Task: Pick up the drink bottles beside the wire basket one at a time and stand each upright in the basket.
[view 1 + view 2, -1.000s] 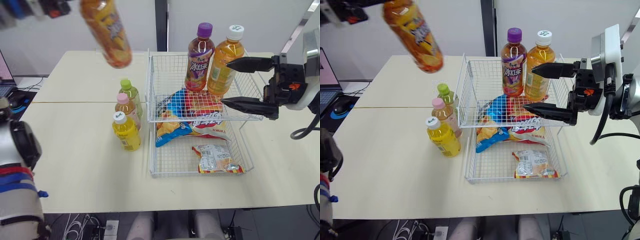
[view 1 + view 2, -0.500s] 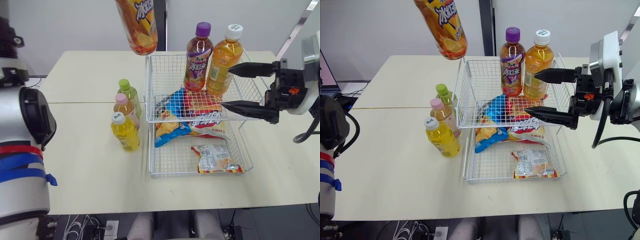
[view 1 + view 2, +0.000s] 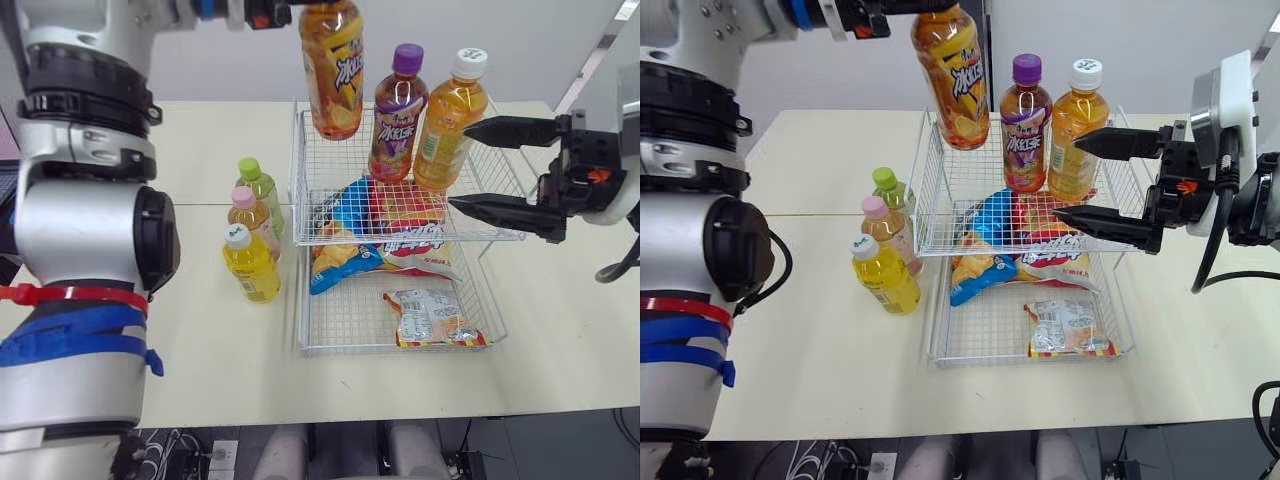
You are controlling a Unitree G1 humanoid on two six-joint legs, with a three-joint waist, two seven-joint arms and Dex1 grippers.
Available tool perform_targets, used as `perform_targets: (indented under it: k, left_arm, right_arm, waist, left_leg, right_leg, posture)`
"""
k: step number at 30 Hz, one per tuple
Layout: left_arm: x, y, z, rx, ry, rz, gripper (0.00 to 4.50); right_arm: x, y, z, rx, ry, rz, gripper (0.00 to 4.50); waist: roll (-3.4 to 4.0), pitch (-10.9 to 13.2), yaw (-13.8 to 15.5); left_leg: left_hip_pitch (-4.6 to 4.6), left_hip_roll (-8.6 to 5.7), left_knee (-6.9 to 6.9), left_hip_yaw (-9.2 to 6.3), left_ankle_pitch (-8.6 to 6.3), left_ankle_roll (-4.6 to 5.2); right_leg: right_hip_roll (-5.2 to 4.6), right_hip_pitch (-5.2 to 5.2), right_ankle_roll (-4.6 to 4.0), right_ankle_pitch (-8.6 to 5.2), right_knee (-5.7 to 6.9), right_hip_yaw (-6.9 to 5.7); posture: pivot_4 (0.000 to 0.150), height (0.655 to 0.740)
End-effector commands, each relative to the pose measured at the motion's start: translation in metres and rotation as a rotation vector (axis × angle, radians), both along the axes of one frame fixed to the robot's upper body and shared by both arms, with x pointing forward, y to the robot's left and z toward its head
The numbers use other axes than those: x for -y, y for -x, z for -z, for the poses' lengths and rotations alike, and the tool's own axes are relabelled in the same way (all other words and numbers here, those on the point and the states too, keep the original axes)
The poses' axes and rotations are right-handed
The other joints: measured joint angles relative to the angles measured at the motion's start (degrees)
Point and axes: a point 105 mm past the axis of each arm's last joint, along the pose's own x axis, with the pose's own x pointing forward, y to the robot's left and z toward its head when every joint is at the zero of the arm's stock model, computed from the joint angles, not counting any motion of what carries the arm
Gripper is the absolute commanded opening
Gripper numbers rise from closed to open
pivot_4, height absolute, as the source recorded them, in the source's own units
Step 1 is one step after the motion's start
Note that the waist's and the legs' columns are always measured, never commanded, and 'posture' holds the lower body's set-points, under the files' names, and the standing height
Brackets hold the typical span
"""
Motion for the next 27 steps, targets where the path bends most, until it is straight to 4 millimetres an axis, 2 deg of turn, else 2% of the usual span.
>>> perform_targets:
  k: [1,8,14,16,17,24,27]
  left_arm:
    - [0.008,0.004,-0.008,0.077,0.009,0.020,1.38]
    - [0.018,-0.007,0.013,0.060,0.008,0.017,1.38]
    - [0.021,-0.008,0.019,0.026,0.006,0.031,1.38]
    - [0.021,-0.008,0.019,0.030,0.000,0.032,2.10]
    - [0.021,-0.008,0.018,0.036,-0.003,0.030,2.30]
    - [0.012,0.003,0.007,0.052,-0.011,0.055,4.47]
    - [0.004,0.011,0.003,0.063,-0.031,0.064,4.49]
  right_arm:
    - [0.002,0.007,-0.011,0.062,0.000,0.010,4.50]
    - [0.002,0.007,-0.010,0.062,0.001,0.018,4.50]
    - [0.002,0.008,-0.009,0.056,0.004,0.026,4.50]
    - [0.003,0.008,-0.009,0.056,0.004,0.029,4.50]
    - [0.003,0.007,-0.009,0.056,0.004,0.030,4.50]
    - [0.008,0.005,-0.014,0.079,-0.008,0.061,4.50]
    - [0.016,0.005,-0.020,0.100,-0.009,0.094,4.50]
  waist:
    - [0.00,0.0,0.1]
    - [0.00,0.0,0.1]
    - [0.00,0.0,0.1]
    - [0.00,0.0,0.1]
    - [0.00,0.0,0.1]
    - [0.00,0.0,0.0]
    - [0.00,0.0,0.0]
  left_leg:
    - [0.00,0.00,0.00,0.00,0.00,0.00]
    - [-0.04,-0.02,0.01,-0.01,0.00,0.00]
    - [-0.04,-0.02,0.02,-0.02,0.00,0.00]
    - [-0.04,-0.03,0.02,-0.01,0.00,0.00]
    - [-0.04,-0.03,0.02,-0.01,0.00,0.00]
    - [-0.03,-0.02,0.03,0.00,0.00,0.00]
    - [-0.03,-0.02,0.02,-0.01,0.00,0.00]
  right_leg:
    - [0.00,0.00,0.00,0.00,0.00,0.00]
    - [-0.01,-0.03,0.00,0.00,-0.01,-0.01]
    - [0.00,-0.02,0.00,0.00,0.00,-0.01]
    - [-0.01,-0.01,0.00,0.00,-0.01,-0.01]
    - [-0.01,-0.01,0.00,0.00,0.00,-0.02]
    - [-0.01,-0.01,0.00,0.00,0.01,-0.01]
    - [0.00,-0.02,0.00,0.00,0.01,-0.01]
  posture:
    - [0.150,0.7400]
    - [0.150,0.7400]
    - [0.150,0.7400]
    - [0.150,0.7400]
    - [0.150,0.7400]
    - [0.150,0.7400]
    - [0.150,0.7400]
